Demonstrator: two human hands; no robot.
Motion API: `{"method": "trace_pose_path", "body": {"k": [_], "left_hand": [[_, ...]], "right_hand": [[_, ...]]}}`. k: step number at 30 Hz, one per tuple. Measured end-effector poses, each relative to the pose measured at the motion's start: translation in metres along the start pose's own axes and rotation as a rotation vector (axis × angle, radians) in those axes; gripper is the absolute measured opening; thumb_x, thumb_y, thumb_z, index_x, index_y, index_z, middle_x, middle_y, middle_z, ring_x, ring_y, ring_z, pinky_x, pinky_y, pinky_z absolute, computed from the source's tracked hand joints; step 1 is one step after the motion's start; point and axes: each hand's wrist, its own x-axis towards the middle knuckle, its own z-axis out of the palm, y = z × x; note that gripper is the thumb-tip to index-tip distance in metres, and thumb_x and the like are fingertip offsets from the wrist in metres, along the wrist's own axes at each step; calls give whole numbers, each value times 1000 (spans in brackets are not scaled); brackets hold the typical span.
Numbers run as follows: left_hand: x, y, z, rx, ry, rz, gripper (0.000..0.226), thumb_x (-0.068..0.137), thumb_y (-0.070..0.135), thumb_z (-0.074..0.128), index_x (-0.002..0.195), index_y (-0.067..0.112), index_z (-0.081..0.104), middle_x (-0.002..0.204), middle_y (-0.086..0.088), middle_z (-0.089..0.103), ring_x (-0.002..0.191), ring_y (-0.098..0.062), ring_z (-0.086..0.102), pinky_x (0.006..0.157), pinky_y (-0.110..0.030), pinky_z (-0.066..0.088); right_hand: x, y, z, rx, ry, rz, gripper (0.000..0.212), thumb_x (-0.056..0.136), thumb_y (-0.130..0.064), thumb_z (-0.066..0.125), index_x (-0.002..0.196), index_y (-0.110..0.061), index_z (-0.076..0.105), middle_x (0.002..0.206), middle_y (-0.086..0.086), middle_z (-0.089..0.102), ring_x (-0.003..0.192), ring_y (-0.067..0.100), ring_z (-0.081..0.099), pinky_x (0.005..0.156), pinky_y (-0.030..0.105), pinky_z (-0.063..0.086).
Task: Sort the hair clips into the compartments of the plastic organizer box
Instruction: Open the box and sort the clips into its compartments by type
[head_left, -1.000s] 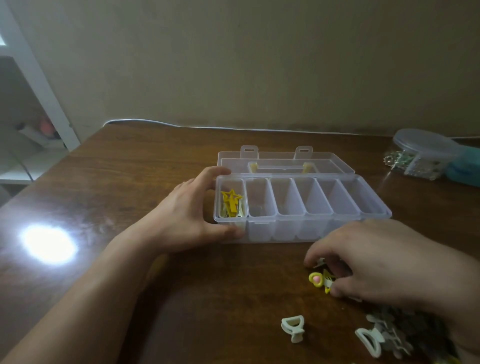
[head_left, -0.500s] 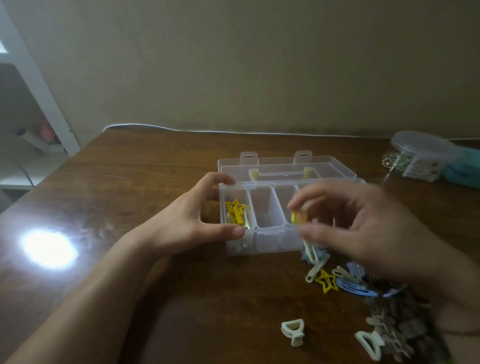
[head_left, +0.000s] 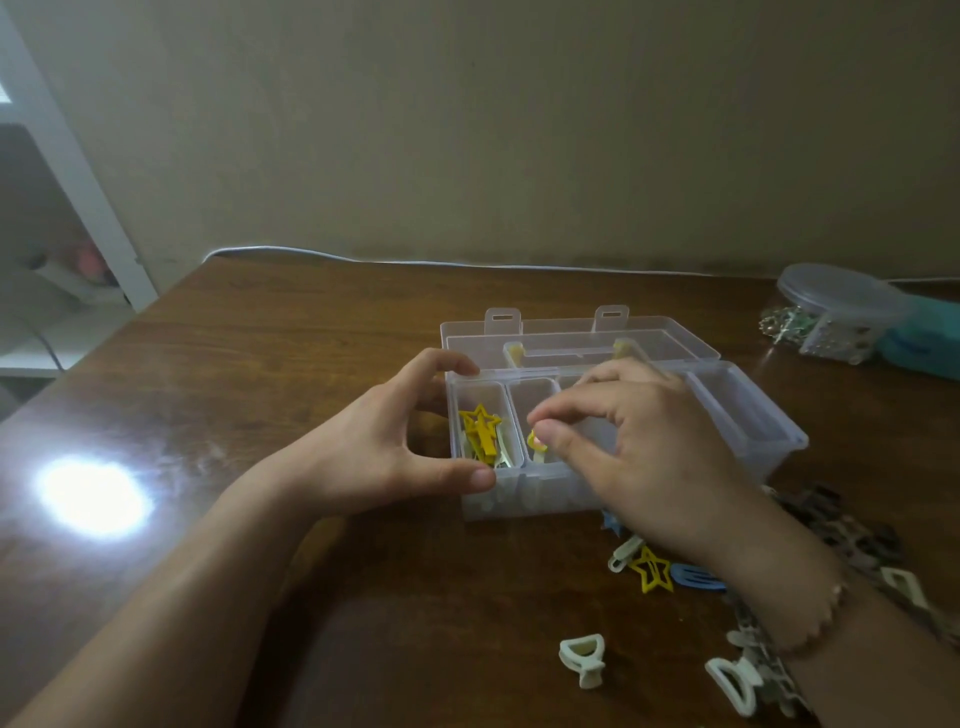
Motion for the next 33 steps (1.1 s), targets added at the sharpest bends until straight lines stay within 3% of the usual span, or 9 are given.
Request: {"method": "trace_pose_path", "body": {"k": [3,6,9,12,19,23,26,29,33], "left_hand": [[0,0,0,3,-2,1,83,57,65,76,128,49,37,128,19,60,118,5,56,103,-29,47],[0,0,-1,13,6,-1,82,57,66,75,128,51,38,127,19,60,118,5,56,104,-31,47],[-1,-2,-2,1,26,-4,81,57,66,77,128,50,40,127,17,61,119,1,57,105,-37,47],[-1,-3,-3,2,43,-14,83,56,67,76,129,48,41,127,17,62,120,1,56,106,-37,46],[-1,-5,-3,-11,42,-13,84,56,69,76,130,49,41,129,16,61,121,-1,56,106,-40,46],[-1,-4,-3,-13,42,-8,82,57,68,76,129,49,41,128,15,62,121,-2,56,106,-41,45],[-1,-5,-3,-18,30,-8,83,58,66,76,131,48,41,130,14,61,121,-3,57,106,-42,46],[0,-5,-3,-19,29,-5,83,58,66,76,131,47,40,130,13,60,121,-4,57,106,-42,46],[0,-5,-2,-10,33,-2,83,57,68,75,130,48,40,129,15,60,120,-1,57,105,-38,47]], "right_hand": [[0,-2,-7,-85,25,-64,35,88,-50,43,107,-37,69,100,-24,57,103,7,53,90,44,45],[-5,-2,-34,-53,45,-67,15,84,-39,54,93,-42,65,84,-29,59,84,-4,54,71,20,41],[-15,-7,-62,-163,-295,-21,8,80,-45,57,79,-42,64,74,-19,63,78,-3,57,51,15,38],[-21,-11,-62,-370,-562,-11,19,86,-55,58,103,-49,63,77,-19,61,77,-5,55,56,15,40],[-21,-7,-39,-504,-626,-64,30,94,-44,53,124,-48,54,80,-19,43,86,4,49,75,25,47],[-21,-5,-43,-425,-577,-116,25,91,-53,52,115,-48,57,89,-22,53,87,1,53,74,20,47],[-18,-10,-58,26,-516,-137,17,81,-50,64,96,-43,65,83,-19,64,74,1,59,58,15,47],[-17,-12,-61,468,-260,-161,6,77,-33,72,80,-31,68,77,-4,68,62,12,63,52,24,52],[-11,-1,-32,136,55,-142,7,79,-34,68,82,-28,69,74,-11,67,72,5,63,56,15,49]]}}
